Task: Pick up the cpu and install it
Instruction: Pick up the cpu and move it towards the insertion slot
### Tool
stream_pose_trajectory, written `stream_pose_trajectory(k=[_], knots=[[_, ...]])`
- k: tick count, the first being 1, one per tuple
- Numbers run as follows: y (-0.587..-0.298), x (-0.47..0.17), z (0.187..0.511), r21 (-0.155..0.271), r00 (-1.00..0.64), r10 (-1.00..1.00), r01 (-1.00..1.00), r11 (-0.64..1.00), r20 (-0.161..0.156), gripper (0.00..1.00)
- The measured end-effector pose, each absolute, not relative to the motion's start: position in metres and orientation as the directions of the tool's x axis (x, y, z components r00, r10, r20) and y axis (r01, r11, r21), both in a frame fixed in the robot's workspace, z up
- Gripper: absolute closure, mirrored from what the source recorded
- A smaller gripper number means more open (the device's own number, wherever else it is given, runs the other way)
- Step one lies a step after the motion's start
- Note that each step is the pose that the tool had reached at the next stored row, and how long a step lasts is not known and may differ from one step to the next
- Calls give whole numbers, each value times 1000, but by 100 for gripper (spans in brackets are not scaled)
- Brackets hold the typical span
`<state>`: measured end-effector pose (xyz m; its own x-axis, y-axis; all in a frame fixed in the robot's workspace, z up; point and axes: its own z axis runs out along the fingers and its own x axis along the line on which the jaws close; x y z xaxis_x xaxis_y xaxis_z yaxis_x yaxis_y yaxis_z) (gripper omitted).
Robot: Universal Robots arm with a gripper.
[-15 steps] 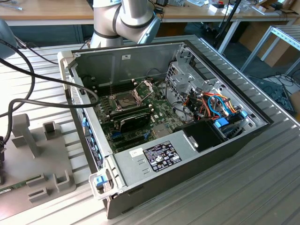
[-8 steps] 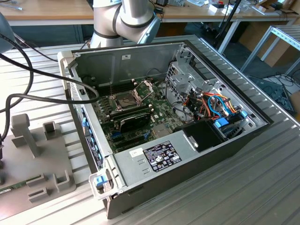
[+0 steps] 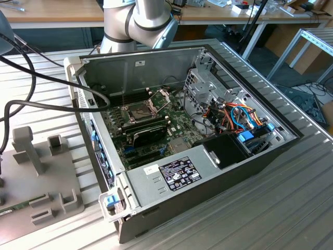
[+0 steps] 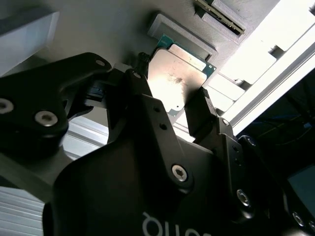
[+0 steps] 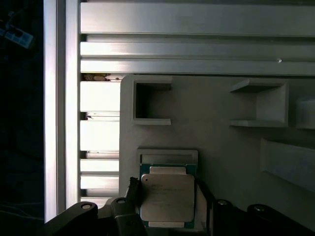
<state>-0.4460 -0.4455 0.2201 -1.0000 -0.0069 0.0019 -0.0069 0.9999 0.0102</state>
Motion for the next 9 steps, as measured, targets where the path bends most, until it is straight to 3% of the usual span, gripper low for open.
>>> stream_pose_trajectory(k=[9], knots=[[-446,-446,222,10,-1000,-7,-7,1000,2,45]])
